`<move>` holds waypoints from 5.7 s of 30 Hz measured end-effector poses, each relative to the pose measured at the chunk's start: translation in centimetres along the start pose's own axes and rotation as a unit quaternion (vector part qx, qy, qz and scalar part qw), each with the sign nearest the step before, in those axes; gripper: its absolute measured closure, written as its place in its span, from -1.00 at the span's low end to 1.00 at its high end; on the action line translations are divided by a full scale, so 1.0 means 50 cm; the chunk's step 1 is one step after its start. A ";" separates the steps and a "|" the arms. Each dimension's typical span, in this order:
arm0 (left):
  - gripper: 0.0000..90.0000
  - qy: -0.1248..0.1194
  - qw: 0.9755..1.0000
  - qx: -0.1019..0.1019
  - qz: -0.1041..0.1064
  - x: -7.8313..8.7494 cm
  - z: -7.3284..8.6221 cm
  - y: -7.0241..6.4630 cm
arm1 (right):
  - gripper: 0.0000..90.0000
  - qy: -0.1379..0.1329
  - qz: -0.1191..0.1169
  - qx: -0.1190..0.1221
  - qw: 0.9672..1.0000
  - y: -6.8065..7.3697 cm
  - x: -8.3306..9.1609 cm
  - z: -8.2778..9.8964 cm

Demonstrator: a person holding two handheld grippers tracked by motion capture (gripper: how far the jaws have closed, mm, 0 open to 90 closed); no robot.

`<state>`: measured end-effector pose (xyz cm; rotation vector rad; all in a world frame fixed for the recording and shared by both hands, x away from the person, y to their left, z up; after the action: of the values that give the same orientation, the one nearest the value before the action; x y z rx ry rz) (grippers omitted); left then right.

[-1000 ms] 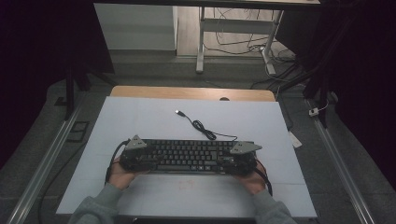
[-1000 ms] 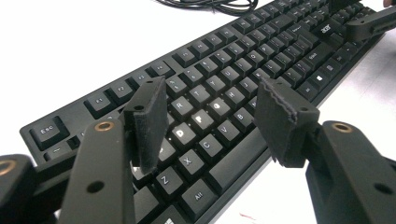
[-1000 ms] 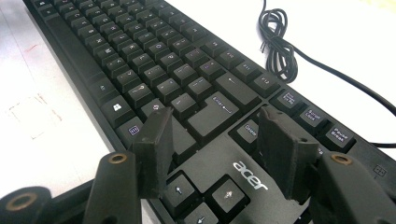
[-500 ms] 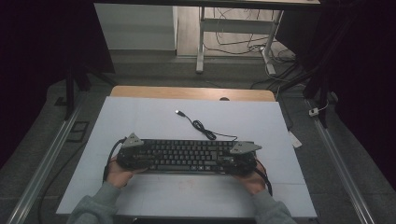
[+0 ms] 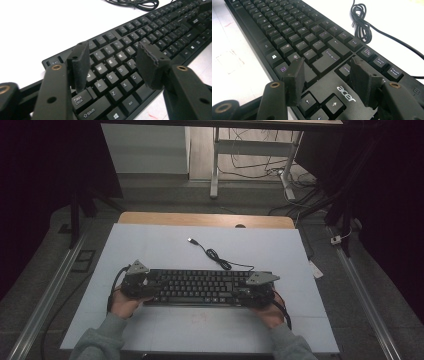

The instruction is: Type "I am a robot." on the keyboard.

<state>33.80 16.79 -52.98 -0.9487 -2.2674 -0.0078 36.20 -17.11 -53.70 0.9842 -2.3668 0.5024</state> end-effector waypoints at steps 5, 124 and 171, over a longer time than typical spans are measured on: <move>0.24 0.014 1.000 -0.006 0.000 -0.004 0.008 0.006 | 0.02 -0.001 0.000 0.000 1.000 0.001 -0.001 0.000; -0.18 0.004 1.000 -0.021 0.002 0.002 0.011 -0.009 | 0.00 -0.016 -0.011 0.008 1.000 0.014 0.003 -0.016; 0.98 0.081 0.989 -0.102 0.077 -0.078 0.031 -0.116 | 0.00 -0.008 -0.006 0.005 1.000 0.012 -0.002 -0.012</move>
<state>31.22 10.45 -55.08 -1.1834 -2.0677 -0.2459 35.99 -16.34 -53.39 1.0090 -2.3725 0.5041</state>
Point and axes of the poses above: each handheld gripper's, and its own axes: x roughly backward along the jaws, z roughly out of its underside, y roughly to its left, the point moved 5 cm from there along -x, roughly forward along the jaws, and after that the axes turned 8 degrees about z, right-handed, at the moved point
